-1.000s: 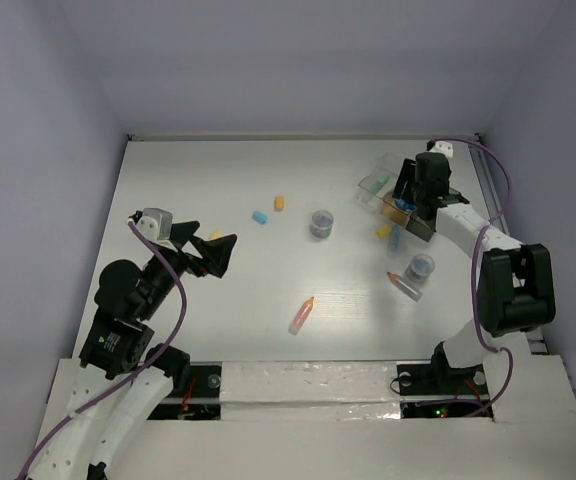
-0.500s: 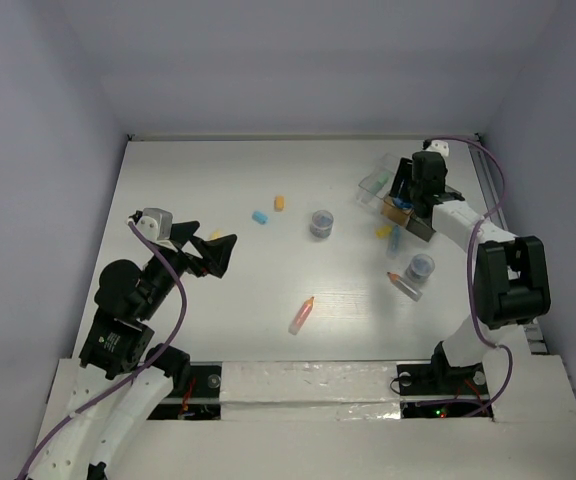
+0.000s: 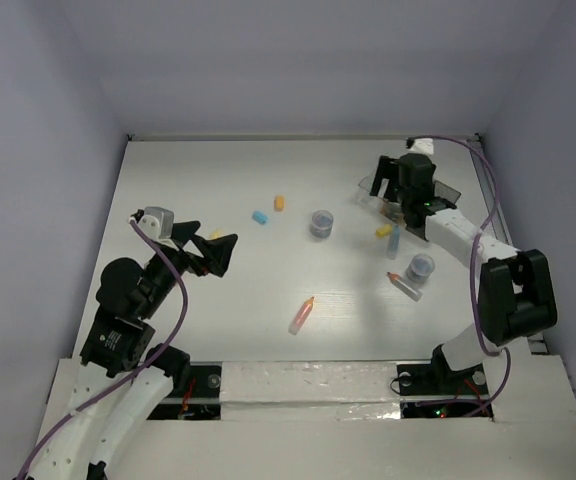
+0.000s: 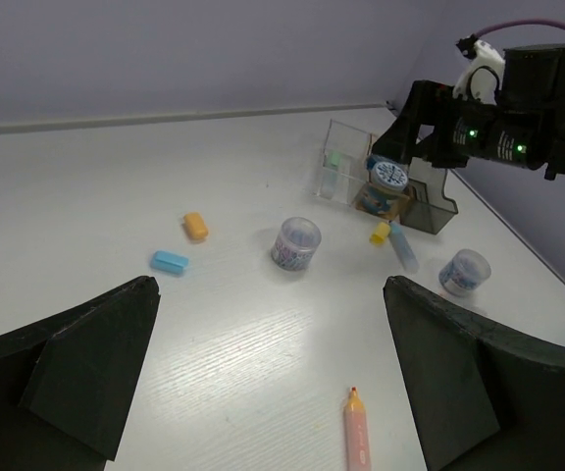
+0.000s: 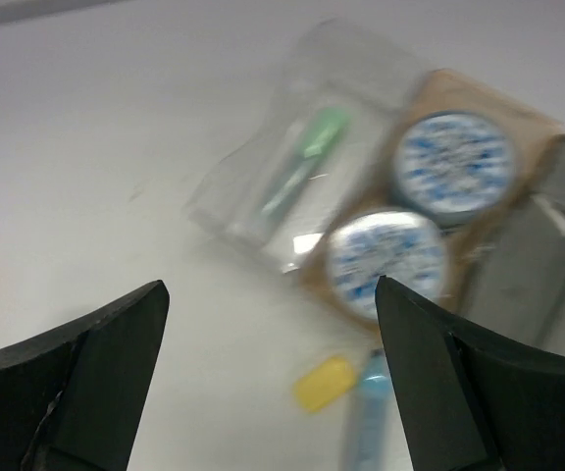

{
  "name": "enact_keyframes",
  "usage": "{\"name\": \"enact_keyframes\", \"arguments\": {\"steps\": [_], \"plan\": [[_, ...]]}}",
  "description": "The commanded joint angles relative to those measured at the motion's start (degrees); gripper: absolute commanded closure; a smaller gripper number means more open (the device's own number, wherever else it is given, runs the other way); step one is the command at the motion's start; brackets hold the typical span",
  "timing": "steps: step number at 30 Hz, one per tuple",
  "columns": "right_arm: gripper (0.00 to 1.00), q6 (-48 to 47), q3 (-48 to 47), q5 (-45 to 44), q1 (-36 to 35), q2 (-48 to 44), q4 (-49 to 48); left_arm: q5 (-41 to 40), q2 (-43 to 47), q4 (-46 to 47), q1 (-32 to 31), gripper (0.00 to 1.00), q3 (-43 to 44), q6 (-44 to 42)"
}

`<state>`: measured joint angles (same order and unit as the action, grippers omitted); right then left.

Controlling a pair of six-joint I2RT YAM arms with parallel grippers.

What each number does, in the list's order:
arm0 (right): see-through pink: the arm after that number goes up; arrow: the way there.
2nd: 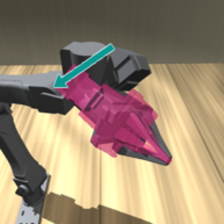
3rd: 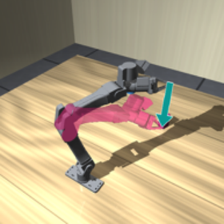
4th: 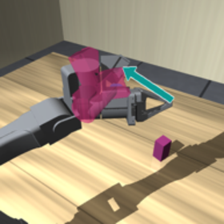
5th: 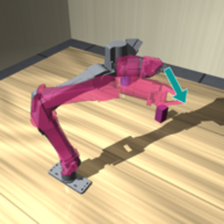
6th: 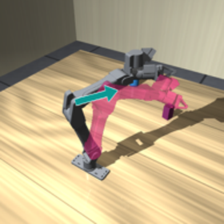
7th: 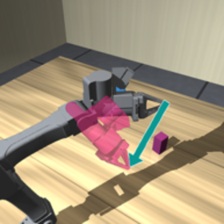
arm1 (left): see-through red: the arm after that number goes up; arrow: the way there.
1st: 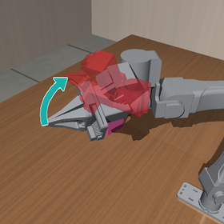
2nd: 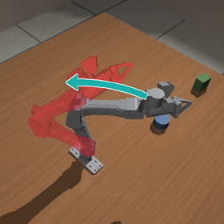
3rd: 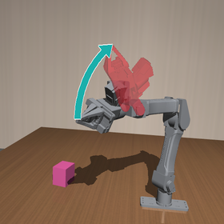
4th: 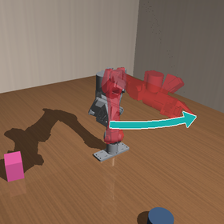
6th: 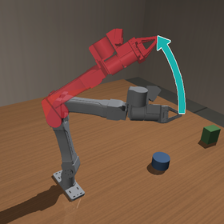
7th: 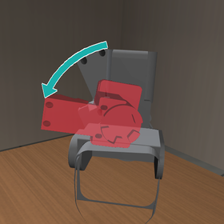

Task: Sort the stationery into containers
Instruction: Place the stationery in the storage box, then pick up the stationery from the center of the board.

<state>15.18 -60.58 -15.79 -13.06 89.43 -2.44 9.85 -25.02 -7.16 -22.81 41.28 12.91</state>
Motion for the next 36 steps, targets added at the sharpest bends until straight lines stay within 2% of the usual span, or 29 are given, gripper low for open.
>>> {"name": "enact_keyframes", "arguments": {"steps": [1, 2, 5, 9, 16, 19, 20, 22, 23, 24, 26, 28, 29, 32, 35, 36], "plan": [[0.08, -2.0, 0.2, 4.0, -9.0, -0.4, -1.6, 0.0, -0.7, 2.2, -0.3, 0.01, 1.9, -0.3], [0.08, -2.3, -0.2, 4.7, -12.7, 0.3, -0.8, 0.1, -0.8, 2.2, -0.3, 0.01, 1.8, -0.3], [0.04, -2.3, -2.5, 5.4, -17.9, 4.0, 2.3, 0.3, -1.1, 2.2, -0.3, 0.01, 1.8, -0.3], [0.01, -2.0, -7.2, 7.7, -19.3, 10.2, 6.8, 0.3, -1.2, 2.3, -0.3, 0.01, 1.7, -0.3], [0.02, -2.6, -13.5, 6.1, -20.4, 18.2, 10.8, 0.3, -0.8, 2.2, -0.3, 0.01, 1.7, -0.3], [0.13, -2.4, -14.9, 5.9, -20.9, 20.2, 9.8, 0.3, -0.7, 2.2, -0.3, 0.01, 1.7, -0.3], [0.19, -2.3, -15.3, 5.3, -21.0, 20.5, 9.6, 0.3, -0.6, 2.2, -0.3, 0.01, 1.8, -0.3], [0.21, -2.0, -16.2, 4.5, -21.0, 21.4, 9.5, 0.3, -0.5, 2.1, -0.3, 0.01, 1.8, -0.3], [0.37, -1.9, -16.3, 3.5, -21.0, 21.5, 9.3, 0.3, -0.5, 2.1, -0.3, 0.01, 1.7, -0.3], [0.49, -1.8, -16.5, 3.1, -21.0, 21.6, 9.2, 0.3, -0.4, 2.1, -0.3, 0.01, 1.8, -0.3], [0.63, -1.2, -16.7, 0.3, -21.0, 20.7, 9.9, 0.3, -0.2, 2.1, -0.3, 0.01, 1.7, -0.3], [0.65, -0.9, -15.6, -2.8, -21.0, 16.9, 9.1, 0.3, 0.1, 2.1, -0.3, 0.01, 1.8, -0.3], [0.65, -0.9, -14.7, -7.2, -21.0, 15.3, 8.6, 0.3, 0.1, 2.0, -0.3, 0.01, 1.8, -0.3], [0.66, -0.9, -10.9, -11.8, -18.1, 7.3, 7.2, 0.3, 0.8, 2.0, -0.3, 0.01, 1.7, -0.3], [0.66, 1.2, -6.2, -12.6, -11.4, 1.6, 6.5, 0.0, 1.5, 1.8, -0.3, 0.01, 1.7, -0.4], [0.66, 2.8, -4.0, -11.9, -7.2, -1.8, 6.9, -0.1, 1.9, 1.6, -0.8, 0.01, 1.8, -0.4]]}}
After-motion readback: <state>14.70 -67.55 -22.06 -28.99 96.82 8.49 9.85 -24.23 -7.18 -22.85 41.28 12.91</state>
